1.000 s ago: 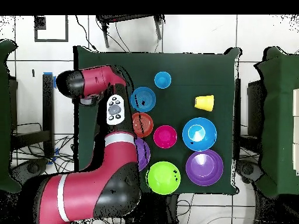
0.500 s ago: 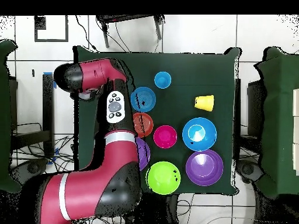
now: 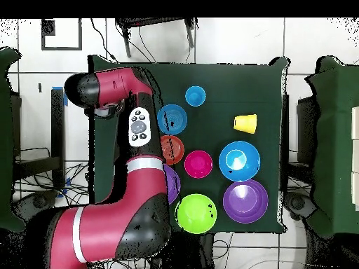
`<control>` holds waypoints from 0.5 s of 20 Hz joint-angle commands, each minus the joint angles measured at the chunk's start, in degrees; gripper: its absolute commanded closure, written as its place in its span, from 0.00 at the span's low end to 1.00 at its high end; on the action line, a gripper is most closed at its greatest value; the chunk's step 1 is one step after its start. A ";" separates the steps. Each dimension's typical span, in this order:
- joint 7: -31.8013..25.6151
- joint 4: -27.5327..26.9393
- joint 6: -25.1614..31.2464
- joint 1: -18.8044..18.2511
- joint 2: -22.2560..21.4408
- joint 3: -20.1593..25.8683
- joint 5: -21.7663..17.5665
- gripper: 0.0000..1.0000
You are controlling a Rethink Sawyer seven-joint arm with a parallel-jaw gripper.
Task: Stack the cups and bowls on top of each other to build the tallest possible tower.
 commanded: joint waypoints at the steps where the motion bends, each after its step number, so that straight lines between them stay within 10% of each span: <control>1: -8.91 -2.67 3.60 -0.47 2.43 4.66 -2.48 1.00; 10: -1.95 -25.07 15.44 4.04 9.89 2.90 -3.65 1.00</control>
